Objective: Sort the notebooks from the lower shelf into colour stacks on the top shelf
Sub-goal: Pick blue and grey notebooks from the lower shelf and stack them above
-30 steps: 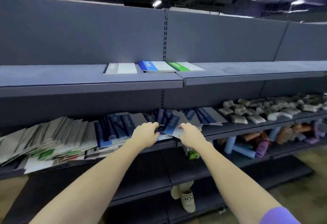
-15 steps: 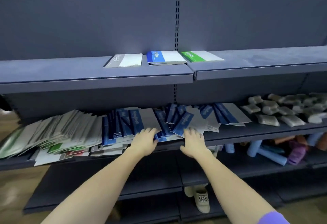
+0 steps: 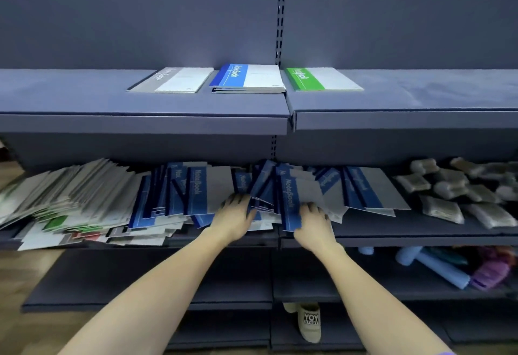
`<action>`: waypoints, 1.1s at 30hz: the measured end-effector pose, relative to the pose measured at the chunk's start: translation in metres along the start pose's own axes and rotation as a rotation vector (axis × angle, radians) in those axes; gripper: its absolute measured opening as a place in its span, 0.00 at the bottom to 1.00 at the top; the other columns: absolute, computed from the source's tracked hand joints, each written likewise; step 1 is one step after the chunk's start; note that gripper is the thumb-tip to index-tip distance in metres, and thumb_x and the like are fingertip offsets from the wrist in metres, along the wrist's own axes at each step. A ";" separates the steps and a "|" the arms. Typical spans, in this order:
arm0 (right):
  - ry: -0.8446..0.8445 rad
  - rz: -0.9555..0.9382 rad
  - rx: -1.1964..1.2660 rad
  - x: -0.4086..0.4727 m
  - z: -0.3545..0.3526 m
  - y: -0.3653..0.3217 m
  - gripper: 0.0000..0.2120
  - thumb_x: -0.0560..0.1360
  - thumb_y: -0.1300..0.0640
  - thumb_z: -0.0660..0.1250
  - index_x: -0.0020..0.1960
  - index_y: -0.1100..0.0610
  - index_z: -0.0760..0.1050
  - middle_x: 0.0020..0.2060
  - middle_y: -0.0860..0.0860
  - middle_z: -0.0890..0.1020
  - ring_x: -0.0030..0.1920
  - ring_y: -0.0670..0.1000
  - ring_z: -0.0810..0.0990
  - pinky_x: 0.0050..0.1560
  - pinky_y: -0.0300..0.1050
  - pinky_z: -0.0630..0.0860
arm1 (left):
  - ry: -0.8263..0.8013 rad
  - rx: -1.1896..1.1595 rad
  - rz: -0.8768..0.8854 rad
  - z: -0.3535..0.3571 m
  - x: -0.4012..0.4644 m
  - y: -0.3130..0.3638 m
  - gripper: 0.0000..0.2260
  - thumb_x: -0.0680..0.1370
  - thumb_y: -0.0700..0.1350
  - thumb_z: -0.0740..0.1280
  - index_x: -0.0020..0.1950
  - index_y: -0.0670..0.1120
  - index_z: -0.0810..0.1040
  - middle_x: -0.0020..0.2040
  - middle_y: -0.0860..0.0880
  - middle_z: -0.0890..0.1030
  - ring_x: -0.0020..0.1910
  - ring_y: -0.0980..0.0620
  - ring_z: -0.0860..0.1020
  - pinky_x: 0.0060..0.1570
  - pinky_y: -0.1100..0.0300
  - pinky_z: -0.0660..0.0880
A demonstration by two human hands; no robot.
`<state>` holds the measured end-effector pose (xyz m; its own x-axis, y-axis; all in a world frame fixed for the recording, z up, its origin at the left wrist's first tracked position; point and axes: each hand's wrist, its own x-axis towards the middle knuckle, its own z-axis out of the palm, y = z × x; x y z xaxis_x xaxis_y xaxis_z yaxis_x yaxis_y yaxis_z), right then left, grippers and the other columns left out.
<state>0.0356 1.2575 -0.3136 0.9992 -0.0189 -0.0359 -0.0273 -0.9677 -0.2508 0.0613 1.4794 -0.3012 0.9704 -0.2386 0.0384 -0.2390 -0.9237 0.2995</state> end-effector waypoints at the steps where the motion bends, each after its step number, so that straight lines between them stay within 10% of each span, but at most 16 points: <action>1: 0.011 0.010 0.008 0.004 -0.002 0.008 0.24 0.73 0.59 0.62 0.69 0.60 0.67 0.65 0.58 0.71 0.63 0.62 0.71 0.62 0.55 0.70 | -0.002 0.001 0.010 0.002 0.004 0.006 0.23 0.84 0.55 0.56 0.77 0.47 0.61 0.75 0.46 0.66 0.74 0.44 0.63 0.71 0.48 0.64; 8: -0.052 0.159 -0.009 0.016 -0.002 0.019 0.44 0.71 0.26 0.59 0.75 0.56 0.59 0.68 0.58 0.65 0.68 0.61 0.66 0.65 0.65 0.67 | -0.043 0.010 0.102 0.019 0.029 0.043 0.25 0.84 0.53 0.56 0.80 0.48 0.57 0.80 0.48 0.58 0.79 0.47 0.54 0.75 0.48 0.58; 13: -0.112 0.153 -0.002 0.022 -0.010 0.034 0.34 0.74 0.42 0.63 0.76 0.53 0.59 0.69 0.58 0.64 0.69 0.62 0.63 0.67 0.65 0.65 | -0.139 0.117 0.200 0.029 0.038 0.060 0.24 0.85 0.57 0.53 0.78 0.48 0.63 0.82 0.53 0.51 0.80 0.50 0.46 0.78 0.50 0.48; 17: -0.158 0.186 0.022 0.027 -0.015 0.032 0.29 0.73 0.52 0.62 0.74 0.52 0.62 0.67 0.58 0.64 0.67 0.62 0.64 0.65 0.65 0.67 | -0.043 0.121 0.138 0.031 0.038 0.069 0.22 0.84 0.56 0.55 0.72 0.44 0.69 0.76 0.46 0.66 0.75 0.45 0.62 0.70 0.52 0.63; 33: -0.067 0.185 -0.109 0.025 0.000 0.022 0.26 0.79 0.54 0.62 0.76 0.53 0.60 0.69 0.59 0.65 0.66 0.63 0.67 0.60 0.61 0.73 | -0.095 0.078 -0.463 0.024 0.048 0.094 0.43 0.72 0.65 0.71 0.75 0.41 0.58 0.71 0.40 0.70 0.68 0.40 0.71 0.58 0.48 0.73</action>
<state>0.0597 1.2359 -0.3196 0.9732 -0.1851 -0.1368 -0.2027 -0.9709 -0.1279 0.0841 1.3738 -0.2938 0.9686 0.1804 -0.1710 0.2123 -0.9582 0.1918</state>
